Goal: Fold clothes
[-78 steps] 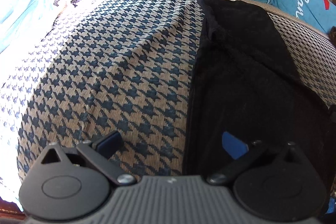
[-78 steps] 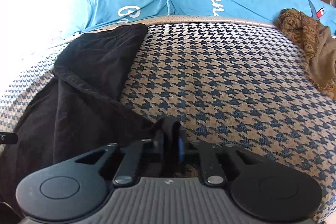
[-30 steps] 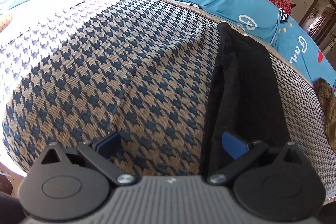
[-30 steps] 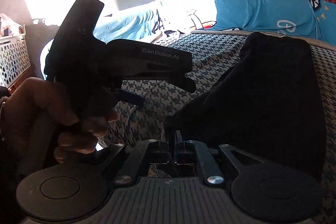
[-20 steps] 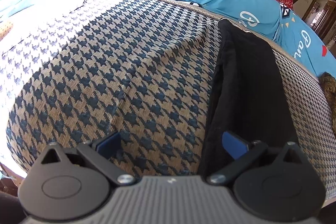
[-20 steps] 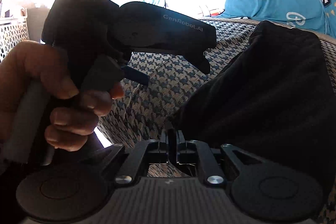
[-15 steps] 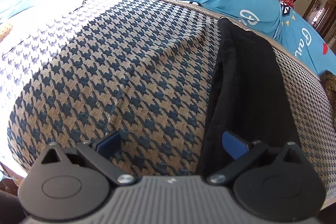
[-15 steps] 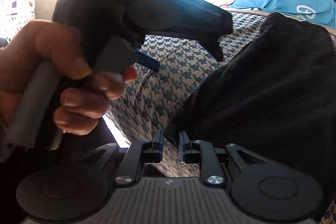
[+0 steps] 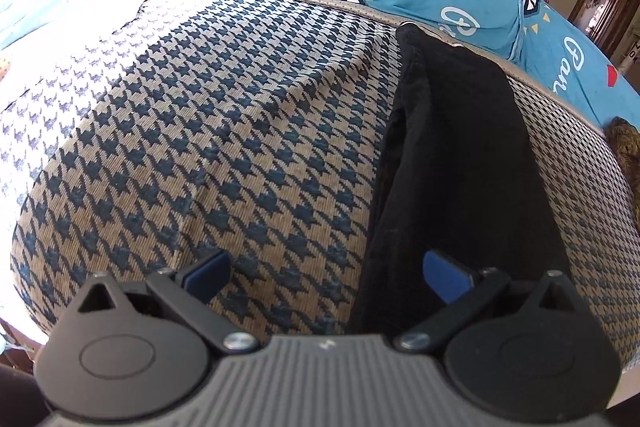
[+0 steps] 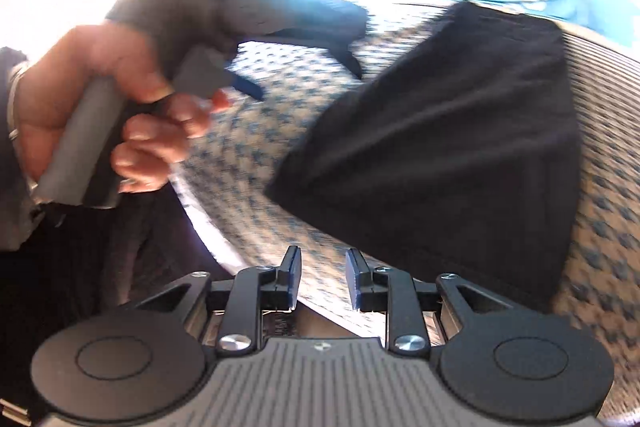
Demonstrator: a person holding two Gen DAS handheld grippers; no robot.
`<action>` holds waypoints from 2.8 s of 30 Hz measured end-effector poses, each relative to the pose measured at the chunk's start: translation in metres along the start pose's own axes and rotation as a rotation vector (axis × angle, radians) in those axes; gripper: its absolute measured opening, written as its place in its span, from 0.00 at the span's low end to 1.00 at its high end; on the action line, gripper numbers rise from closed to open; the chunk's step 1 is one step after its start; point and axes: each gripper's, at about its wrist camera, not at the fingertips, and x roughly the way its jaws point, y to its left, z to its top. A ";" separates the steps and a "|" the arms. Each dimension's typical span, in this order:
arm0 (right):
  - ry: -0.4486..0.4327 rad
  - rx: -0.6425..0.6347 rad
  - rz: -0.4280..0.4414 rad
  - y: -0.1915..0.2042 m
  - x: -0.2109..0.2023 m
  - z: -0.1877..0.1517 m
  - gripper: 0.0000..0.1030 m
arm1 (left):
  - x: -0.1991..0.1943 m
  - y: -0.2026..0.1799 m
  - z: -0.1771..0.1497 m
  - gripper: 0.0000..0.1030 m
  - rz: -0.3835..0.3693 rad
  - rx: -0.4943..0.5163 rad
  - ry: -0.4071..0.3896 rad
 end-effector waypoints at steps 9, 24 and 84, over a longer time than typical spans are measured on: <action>-0.025 0.147 -0.132 -0.037 -0.020 -0.009 0.32 | 0.004 -0.016 -0.002 1.00 -0.004 0.033 0.009; 0.019 0.431 -0.141 -0.090 -0.021 -0.024 0.28 | 0.007 -0.029 -0.004 1.00 0.031 0.068 0.015; 0.066 0.342 -0.096 -0.069 -0.040 -0.014 0.48 | 0.077 -0.059 0.065 1.00 0.147 0.023 -0.098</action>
